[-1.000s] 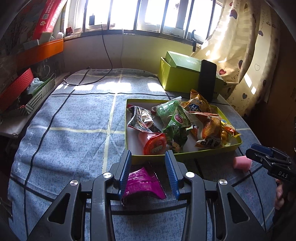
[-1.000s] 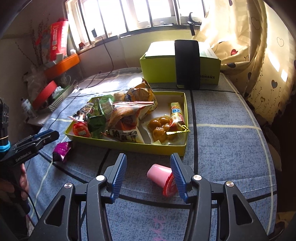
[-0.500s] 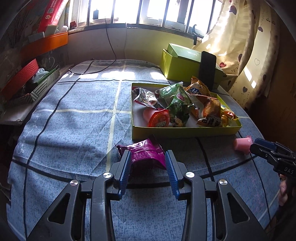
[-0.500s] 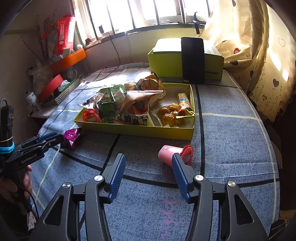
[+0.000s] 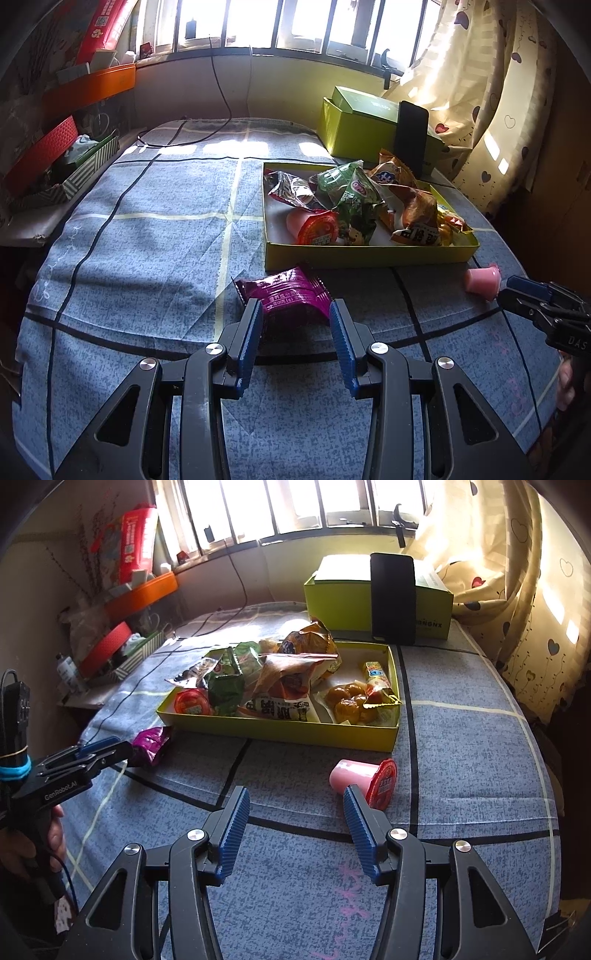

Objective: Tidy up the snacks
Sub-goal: 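Move the left tool to the purple packet while the right tool nears the pink cup, then grasp the purple packet with the left tool while the right tool grasps the pink cup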

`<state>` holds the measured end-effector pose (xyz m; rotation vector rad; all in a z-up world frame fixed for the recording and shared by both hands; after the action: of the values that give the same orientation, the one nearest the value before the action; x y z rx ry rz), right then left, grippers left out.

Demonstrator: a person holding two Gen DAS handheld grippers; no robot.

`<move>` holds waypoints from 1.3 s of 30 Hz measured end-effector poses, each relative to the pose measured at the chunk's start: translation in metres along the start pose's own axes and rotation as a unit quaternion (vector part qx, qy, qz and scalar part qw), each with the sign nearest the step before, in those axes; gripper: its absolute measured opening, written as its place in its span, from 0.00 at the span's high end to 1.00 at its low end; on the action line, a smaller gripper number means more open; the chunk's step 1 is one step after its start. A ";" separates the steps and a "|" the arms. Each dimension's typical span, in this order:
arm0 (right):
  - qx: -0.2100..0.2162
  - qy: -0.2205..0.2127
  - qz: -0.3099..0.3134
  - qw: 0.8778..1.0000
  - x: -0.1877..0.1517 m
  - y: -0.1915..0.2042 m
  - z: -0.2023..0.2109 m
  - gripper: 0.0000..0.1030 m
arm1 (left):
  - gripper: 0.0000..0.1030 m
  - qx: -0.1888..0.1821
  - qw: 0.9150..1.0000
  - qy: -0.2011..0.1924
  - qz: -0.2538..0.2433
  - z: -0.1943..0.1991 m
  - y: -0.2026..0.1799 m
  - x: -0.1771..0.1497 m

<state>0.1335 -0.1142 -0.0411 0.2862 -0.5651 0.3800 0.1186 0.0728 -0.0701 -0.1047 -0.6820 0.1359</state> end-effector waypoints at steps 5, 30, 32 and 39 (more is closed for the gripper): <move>-0.003 0.004 0.001 1.000 0.000 0.000 -0.004 0.49 | 0.62 -0.002 1.000 0.001 0.001 -0.004 0.004 0.001; -0.021 0.006 -0.020 1.000 0.007 -0.024 -0.013 0.48 | 0.56 -0.051 0.996 0.006 -0.073 -0.044 0.012 0.028; -0.021 0.007 -0.020 1.000 0.007 -0.024 -0.014 0.48 | 0.51 -0.066 0.994 0.020 -0.087 -0.050 0.010 0.026; -0.021 0.008 -0.020 1.000 0.006 -0.023 -0.015 0.48 | 0.50 -0.089 0.987 0.030 -0.130 -0.042 -0.006 0.011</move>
<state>0.1549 -0.1281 -0.0533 0.2535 -0.5502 0.3309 0.1541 0.0662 -0.0950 -0.1891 -0.6413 -0.1796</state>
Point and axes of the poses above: each gripper's, at about its wrist camera, not at the fingertips, and z roughly against the way its jaws point, y to its left, x to its top, the point moved 8 cm from there along -z, roughly the way its jaws point, and after that the axes turned 5 degrees about y, right-handed, at the moved point
